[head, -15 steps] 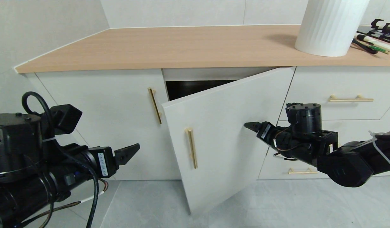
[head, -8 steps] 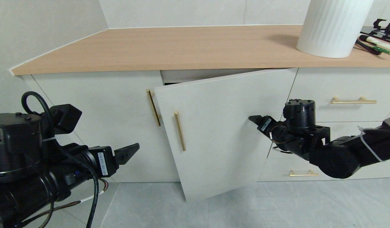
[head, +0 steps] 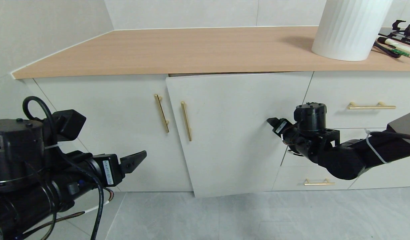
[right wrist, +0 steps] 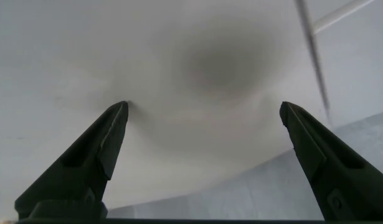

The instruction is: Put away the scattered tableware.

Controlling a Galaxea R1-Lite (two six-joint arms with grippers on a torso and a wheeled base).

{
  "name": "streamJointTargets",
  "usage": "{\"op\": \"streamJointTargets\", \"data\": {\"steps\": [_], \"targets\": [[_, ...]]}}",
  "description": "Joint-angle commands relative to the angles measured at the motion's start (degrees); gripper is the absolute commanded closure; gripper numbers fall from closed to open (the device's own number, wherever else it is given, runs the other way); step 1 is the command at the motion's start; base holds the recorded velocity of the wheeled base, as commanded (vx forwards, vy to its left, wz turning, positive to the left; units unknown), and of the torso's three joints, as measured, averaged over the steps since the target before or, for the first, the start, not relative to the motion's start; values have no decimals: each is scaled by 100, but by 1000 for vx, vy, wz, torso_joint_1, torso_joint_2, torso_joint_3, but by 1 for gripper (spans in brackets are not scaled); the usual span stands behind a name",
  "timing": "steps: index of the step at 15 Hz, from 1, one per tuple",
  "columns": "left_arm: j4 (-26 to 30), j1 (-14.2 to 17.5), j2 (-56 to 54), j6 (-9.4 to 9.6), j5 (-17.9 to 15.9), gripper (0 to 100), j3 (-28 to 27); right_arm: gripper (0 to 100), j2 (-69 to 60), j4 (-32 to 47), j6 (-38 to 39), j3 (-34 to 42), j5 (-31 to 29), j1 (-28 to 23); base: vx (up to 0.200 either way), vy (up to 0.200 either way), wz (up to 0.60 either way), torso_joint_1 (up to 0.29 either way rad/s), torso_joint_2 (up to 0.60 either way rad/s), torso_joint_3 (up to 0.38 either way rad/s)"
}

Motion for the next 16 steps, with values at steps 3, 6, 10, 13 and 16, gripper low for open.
{"op": "streamJointTargets", "data": {"steps": [3,6,10,13,16], "targets": [[2,-2,6,-10,3,0,1,0,92,-7,3,-129,-81,-113,0,0,0,0,0,0],[-7,-2,6,-1,3,0,1,0,83,-7,3,-138,-151,-113,0,0,0,0,0,0],[-7,-2,6,-1,3,0,1,0,57,-7,-6,-129,-142,-140,0,0,0,0,0,0],[-7,-2,-3,-1,3,0,10,0,-374,-33,-59,319,77,-52,0,0,0,0,0,0],[-34,-2,-29,-1,-15,0,98,0,-1402,-51,-410,1066,930,27,0,0,0,0,0,0]]}}
